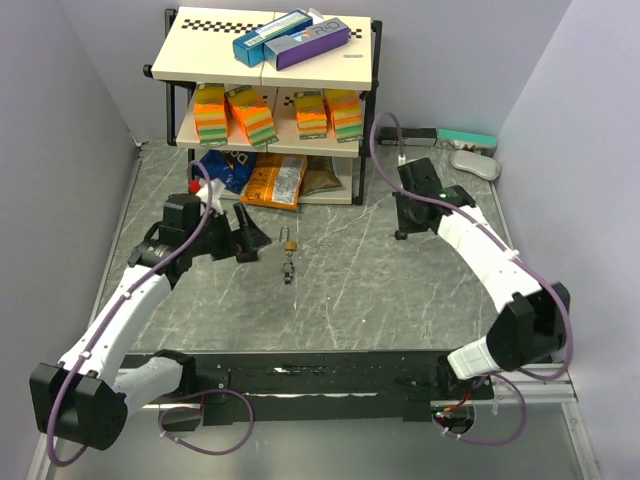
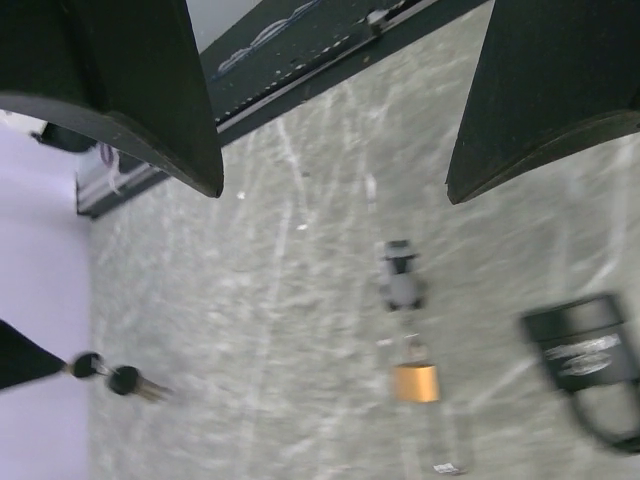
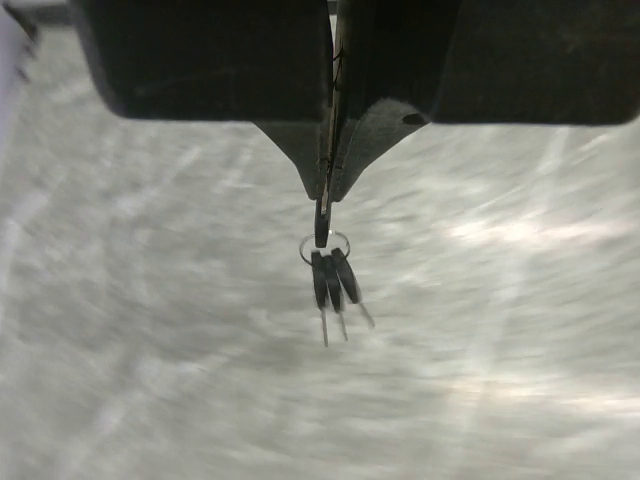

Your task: Unlock with the key

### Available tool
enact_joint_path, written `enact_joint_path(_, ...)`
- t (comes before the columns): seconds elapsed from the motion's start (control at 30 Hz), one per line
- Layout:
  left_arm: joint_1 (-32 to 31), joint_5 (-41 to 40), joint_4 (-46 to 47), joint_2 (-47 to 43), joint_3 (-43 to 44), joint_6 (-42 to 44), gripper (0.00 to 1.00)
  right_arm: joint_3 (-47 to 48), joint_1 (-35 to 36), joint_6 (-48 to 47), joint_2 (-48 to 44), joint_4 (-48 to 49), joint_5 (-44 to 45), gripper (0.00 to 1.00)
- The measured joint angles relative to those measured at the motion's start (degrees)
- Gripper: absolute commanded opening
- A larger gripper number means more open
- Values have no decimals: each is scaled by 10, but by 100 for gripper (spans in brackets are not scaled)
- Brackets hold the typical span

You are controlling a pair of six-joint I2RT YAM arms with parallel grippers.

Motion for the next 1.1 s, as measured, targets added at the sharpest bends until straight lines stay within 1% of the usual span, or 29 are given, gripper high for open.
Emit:
enact_joint_path(0.17, -63, 22, 62, 2, 13, -18, 98, 21, 0, -16, -54, 5, -152, 0)
enact_joint_path(0.3, -95, 55, 127, 22, 41, -36, 99, 39, 0, -19, -68, 15, -316, 0)
enact_joint_path(0.33, -103, 58, 138, 27, 48, -38, 99, 43, 0, -13, -68, 19, -351, 0)
enact_joint_path(0.37, -119, 58, 148, 36, 59, -40, 97, 45, 0, -4, -68, 25, -380, 0)
enact_joint_path(0.47, -173, 33, 156, 56, 87, -38, 95, 45, 1, 37, -69, 44, -437, 0)
enact_joint_path(0.53, -215, -3, 155, 65, 102, -34, 94, 45, 1, 75, -72, 57, -455, 0)
enact_joint_path(0.73, -367, -195, 137, 94, 155, 3, 89, 51, 2, 181, -78, 74, -467, 0)
enact_joint_path(0.83, -422, -295, 127, 125, 188, 31, 85, 64, 4, 214, -78, 69, -463, 0)
enact_joint_path(0.87, -438, -331, 122, 142, 203, 45, 82, 71, 4, 221, -78, 64, -461, 0)
enact_joint_path(0.97, -459, -400, 110, 185, 237, 86, 75, 91, 5, 234, -78, 52, -454, 0)
enact_joint_path(1.03, -466, -429, 108, 206, 250, 113, 71, 101, 5, 237, -78, 46, -450, 0)
enact_joint_path(1.1, -469, -452, 108, 223, 258, 137, 65, 108, 5, 239, -78, 40, -448, 0)
